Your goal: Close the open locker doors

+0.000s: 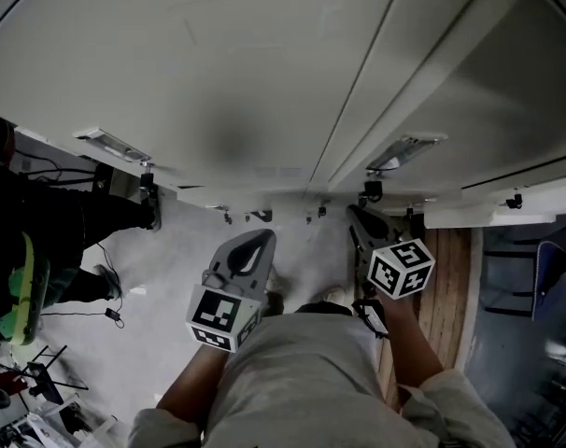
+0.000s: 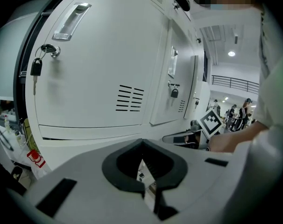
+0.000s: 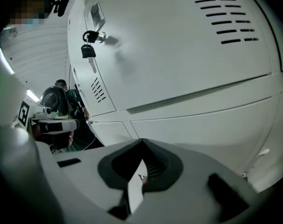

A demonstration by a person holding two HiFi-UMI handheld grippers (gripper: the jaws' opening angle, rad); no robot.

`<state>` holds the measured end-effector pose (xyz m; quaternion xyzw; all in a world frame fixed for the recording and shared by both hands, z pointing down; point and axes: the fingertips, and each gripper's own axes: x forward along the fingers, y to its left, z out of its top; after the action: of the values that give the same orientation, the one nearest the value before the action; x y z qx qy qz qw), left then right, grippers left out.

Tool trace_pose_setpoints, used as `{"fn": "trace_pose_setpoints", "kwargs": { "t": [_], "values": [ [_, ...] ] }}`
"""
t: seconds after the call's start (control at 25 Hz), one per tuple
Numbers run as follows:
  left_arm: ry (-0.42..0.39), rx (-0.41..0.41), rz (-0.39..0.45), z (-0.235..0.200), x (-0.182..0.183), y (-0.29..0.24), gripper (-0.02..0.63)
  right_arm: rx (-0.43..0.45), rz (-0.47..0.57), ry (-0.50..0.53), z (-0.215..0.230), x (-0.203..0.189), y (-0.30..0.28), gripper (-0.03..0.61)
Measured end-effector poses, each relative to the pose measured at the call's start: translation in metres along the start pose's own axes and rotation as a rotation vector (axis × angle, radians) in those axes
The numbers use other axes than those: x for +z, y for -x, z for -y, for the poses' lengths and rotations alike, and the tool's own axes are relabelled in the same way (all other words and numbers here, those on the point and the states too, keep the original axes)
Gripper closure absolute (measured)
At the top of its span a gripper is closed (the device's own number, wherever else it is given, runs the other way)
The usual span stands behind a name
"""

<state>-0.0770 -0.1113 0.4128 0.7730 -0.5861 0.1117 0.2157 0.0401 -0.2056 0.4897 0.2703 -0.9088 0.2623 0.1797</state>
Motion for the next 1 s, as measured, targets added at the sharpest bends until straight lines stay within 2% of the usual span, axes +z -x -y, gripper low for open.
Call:
{"fn": "trace_pose_setpoints", "kwargs": {
  "t": [0.48,1.0],
  "values": [
    [-0.046,-0.072,0.019,0.038,0.004,0.005,0.598,0.020,0.064,0.015,-0.031,0.002,0.050,0.551],
    [-0.135,-0.232,0.042,0.112,0.022,-0.007,0.598,-0.021,0.189,0.013,-0.053,0.018,0.136,0.551]
  ]
}}
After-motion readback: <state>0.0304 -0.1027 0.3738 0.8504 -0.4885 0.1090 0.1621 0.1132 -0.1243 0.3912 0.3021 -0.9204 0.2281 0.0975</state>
